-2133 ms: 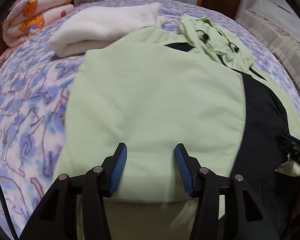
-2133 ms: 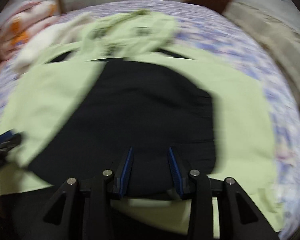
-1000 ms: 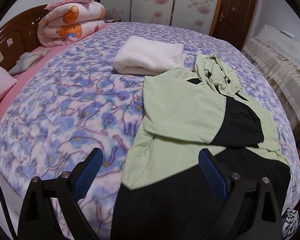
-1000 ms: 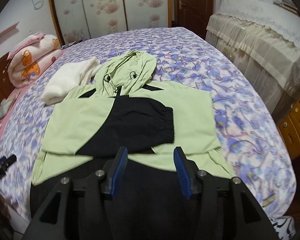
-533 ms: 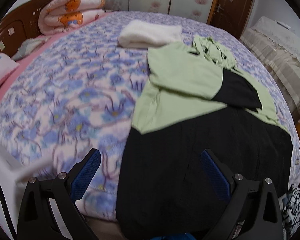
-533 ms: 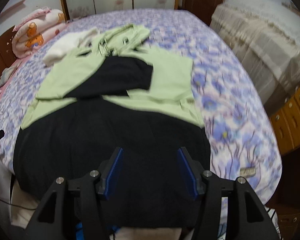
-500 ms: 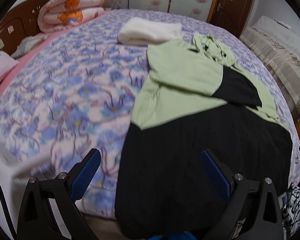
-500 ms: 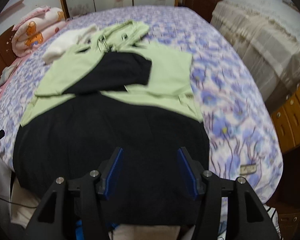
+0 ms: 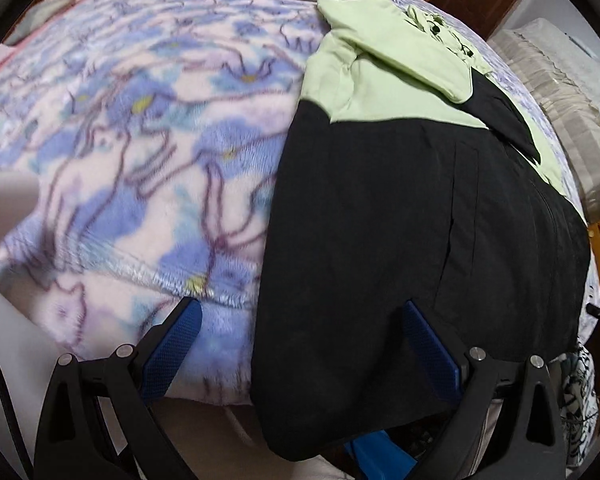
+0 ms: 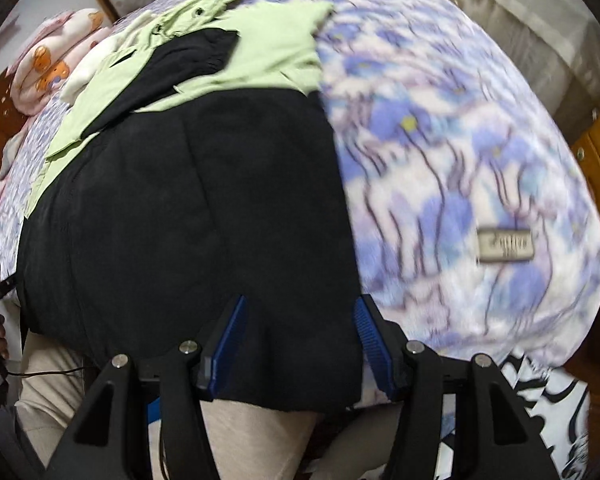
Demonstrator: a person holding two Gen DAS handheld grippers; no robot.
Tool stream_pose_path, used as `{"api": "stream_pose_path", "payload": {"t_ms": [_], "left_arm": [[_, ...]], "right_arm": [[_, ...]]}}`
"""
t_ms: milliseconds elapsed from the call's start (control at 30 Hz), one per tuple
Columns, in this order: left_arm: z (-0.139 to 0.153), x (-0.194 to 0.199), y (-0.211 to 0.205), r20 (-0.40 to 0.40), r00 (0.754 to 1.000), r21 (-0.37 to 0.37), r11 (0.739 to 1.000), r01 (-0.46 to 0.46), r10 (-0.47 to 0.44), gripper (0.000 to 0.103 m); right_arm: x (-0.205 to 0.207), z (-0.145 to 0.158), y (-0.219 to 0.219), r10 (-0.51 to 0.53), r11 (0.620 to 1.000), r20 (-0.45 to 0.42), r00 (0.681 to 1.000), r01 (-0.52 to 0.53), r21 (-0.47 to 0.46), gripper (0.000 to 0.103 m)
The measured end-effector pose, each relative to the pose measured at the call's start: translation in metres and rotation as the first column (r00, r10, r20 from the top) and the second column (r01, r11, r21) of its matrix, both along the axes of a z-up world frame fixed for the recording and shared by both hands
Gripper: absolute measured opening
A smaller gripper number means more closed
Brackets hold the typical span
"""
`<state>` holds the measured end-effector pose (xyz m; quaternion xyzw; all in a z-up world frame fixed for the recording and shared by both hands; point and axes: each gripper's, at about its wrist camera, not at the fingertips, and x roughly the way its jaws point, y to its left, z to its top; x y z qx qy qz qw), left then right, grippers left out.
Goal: Fold large clothes
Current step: 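Grasp the black jacket hem with both grippers and lift it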
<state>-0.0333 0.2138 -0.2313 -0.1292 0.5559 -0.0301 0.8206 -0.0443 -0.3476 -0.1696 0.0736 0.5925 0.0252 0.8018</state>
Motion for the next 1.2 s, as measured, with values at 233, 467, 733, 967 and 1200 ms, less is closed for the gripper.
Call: {"api": "stream_pose_path", "payload": {"t_ms": [233, 467, 733, 967, 1200], "left_arm": [[-0.010, -0.003, 0.000, 0.016, 0.999, -0.020, 0.999, 0.051, -0.050, 0.099], [-0.016, -0.011, -0.001, 0.023, 0.996, -0.084, 0.993, 0.088, -0.087, 0.099], [-0.016, -0.017, -0.019, -0.018, 0.984, -0.125, 0.977, 0.172, -0.176, 0.029], [0.028, -0.006, -0.034, 0.073, 0.975, -0.349, 0.910, 0.223, -0.211, 0.005], [0.109, 0.030, -0.055, 0.274, 0.954, -0.513, 0.820, 0.254, -0.124, 0.004]], "right_arm": [[-0.012, -0.034, -0.010, -0.007, 0.999, -0.040, 0.999, 0.009, 0.043, 0.056], [-0.014, -0.043, -0.006, 0.001, 0.999, -0.009, 1.000, -0.001, 0.052, 0.050], [-0.018, -0.029, -0.014, 0.034, 0.998, -0.001, 0.999, -0.034, 0.058, 0.013], [-0.011, 0.005, 0.014, 0.166, 0.983, 0.055, 0.985, -0.170, 0.074, 0.011], [0.016, 0.069, 0.029, 0.181, 0.938, 0.233, 0.955, -0.239, 0.250, 0.011]]}}
